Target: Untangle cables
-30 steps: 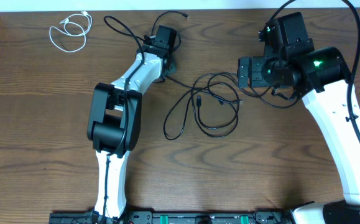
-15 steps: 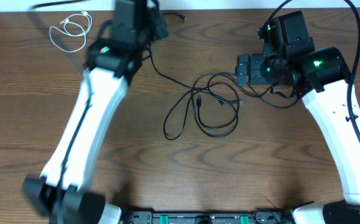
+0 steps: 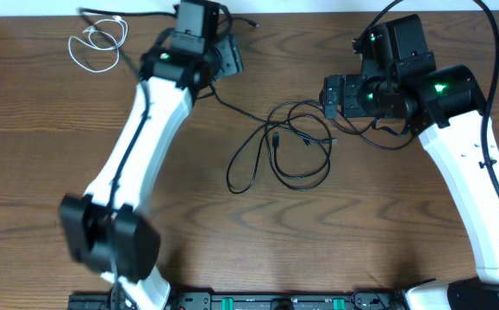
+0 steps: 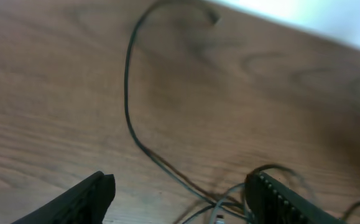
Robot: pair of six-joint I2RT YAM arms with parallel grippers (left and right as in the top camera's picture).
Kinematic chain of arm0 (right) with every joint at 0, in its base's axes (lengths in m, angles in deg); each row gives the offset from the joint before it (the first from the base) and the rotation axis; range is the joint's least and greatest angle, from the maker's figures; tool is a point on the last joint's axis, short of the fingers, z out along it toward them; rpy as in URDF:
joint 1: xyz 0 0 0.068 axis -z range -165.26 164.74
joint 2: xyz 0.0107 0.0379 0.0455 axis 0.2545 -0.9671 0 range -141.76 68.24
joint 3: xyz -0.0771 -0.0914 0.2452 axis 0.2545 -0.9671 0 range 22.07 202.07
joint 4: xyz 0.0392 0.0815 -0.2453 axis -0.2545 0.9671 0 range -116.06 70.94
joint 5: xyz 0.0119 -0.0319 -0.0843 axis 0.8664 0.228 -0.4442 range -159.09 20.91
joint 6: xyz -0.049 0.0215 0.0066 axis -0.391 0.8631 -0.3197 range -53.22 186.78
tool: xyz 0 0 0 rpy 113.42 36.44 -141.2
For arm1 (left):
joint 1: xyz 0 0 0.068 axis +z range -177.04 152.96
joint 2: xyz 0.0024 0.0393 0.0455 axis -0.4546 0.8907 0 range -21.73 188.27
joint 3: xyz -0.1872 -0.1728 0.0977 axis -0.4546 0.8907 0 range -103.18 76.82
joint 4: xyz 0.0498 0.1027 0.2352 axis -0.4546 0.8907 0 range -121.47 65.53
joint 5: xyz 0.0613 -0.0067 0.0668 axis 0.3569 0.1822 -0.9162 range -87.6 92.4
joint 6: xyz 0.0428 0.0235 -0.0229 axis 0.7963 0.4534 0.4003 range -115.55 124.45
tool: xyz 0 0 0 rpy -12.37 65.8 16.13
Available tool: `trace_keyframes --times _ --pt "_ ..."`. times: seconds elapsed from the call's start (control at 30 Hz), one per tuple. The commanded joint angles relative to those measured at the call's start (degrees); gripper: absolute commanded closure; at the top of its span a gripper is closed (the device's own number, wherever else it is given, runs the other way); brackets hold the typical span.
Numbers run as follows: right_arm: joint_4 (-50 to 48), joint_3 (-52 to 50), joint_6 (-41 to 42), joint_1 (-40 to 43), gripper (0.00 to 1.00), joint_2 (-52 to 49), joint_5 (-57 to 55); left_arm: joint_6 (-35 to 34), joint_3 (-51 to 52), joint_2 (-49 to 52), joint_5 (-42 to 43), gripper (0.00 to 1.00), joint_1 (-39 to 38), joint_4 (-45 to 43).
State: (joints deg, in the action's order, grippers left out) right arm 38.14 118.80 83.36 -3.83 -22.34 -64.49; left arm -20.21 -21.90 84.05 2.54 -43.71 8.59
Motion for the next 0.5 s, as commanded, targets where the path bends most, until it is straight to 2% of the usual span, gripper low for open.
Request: trace_keyframes --times 0.0,0.2,0.33,0.47 --pt "-0.1 0.1 0.8 -0.3 0.01 -0.5 0.5 -2.3 0.9 5.1 0.3 0.24 0.2 -0.3" --pt "-0.1 -0.1 0.8 -0.3 0.01 -0.5 0.5 -4.0 0.9 14.9 0.3 0.20 0.1 -2.1" --pt "-0.1 -0.1 0.7 -0.3 0.01 -0.5 0.5 -7.2 0.9 20.0 -1.4 0.20 0.1 -2.6" --pt "-0.1 -0.2 0.7 -0.3 0.01 -0.5 0.5 -7.4 0.9 23.6 -1.8 0.19 -0.2 -4.8"
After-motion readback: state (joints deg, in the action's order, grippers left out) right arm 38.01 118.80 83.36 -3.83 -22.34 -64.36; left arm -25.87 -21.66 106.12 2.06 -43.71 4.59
